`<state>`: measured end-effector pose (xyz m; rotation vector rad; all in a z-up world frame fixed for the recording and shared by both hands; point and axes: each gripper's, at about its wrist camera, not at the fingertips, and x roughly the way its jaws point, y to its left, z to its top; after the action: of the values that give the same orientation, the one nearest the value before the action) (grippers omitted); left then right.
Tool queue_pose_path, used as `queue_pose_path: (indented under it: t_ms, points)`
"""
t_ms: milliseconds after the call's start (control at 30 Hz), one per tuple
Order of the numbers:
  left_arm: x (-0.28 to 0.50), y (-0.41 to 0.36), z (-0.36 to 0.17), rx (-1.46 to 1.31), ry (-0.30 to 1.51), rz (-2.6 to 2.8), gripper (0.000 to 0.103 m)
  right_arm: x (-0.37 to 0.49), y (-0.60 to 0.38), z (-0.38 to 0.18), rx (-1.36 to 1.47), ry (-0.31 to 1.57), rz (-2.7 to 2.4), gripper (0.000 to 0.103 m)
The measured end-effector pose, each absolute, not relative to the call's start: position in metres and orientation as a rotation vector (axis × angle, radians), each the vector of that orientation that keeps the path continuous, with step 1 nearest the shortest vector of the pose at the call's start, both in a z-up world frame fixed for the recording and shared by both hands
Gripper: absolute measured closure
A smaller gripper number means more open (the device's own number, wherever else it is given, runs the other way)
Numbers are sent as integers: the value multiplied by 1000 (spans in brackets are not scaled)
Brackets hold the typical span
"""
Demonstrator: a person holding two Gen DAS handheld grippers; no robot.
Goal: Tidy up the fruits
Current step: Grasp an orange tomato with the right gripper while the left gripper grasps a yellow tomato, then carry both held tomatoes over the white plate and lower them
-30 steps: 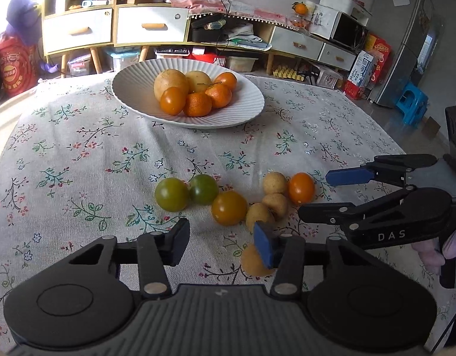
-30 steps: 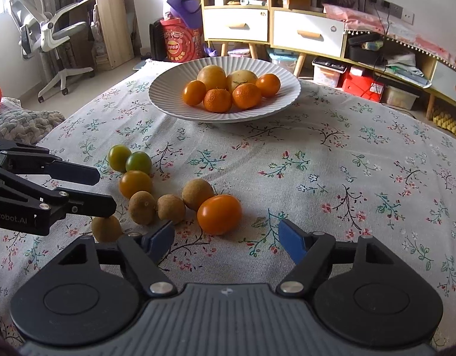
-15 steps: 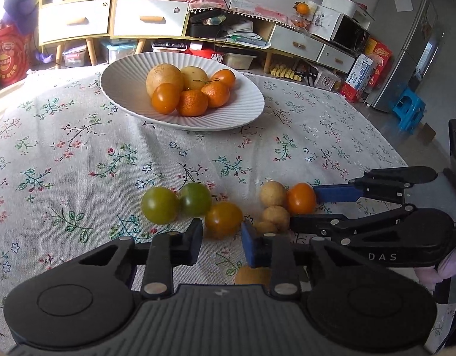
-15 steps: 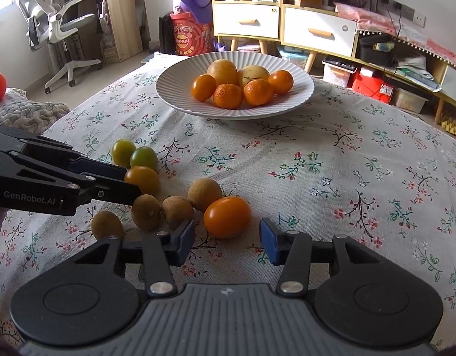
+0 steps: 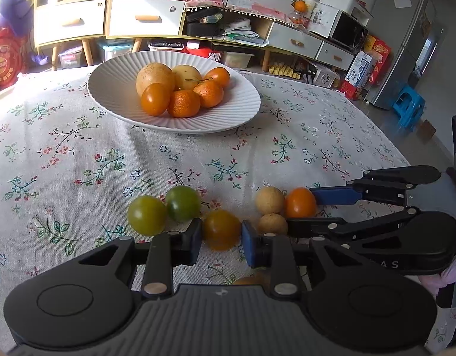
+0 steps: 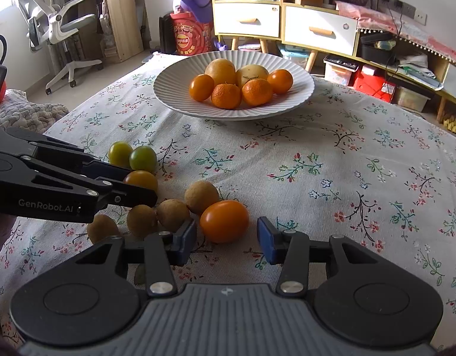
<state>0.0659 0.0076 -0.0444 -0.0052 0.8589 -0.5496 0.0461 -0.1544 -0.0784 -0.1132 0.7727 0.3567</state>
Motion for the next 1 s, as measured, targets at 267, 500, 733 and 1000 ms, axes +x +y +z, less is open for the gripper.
queue_pose_path:
  t_ms: [267, 500, 733, 1000]
  points:
    - [66, 6, -42, 9, 866, -546, 90, 46, -155, -78, -107, 777, 361, 71]
    - [63, 7, -34, 11, 850, -562, 90, 48, -156, -75, -102, 782, 356, 71]
    - [64, 3, -25, 2, 824, -571, 90, 51, -158, -65, -79, 757, 343, 71]
    - [76, 3, -12, -16, 777, -546, 90, 63, -159, -46, -46, 700, 339, 71]
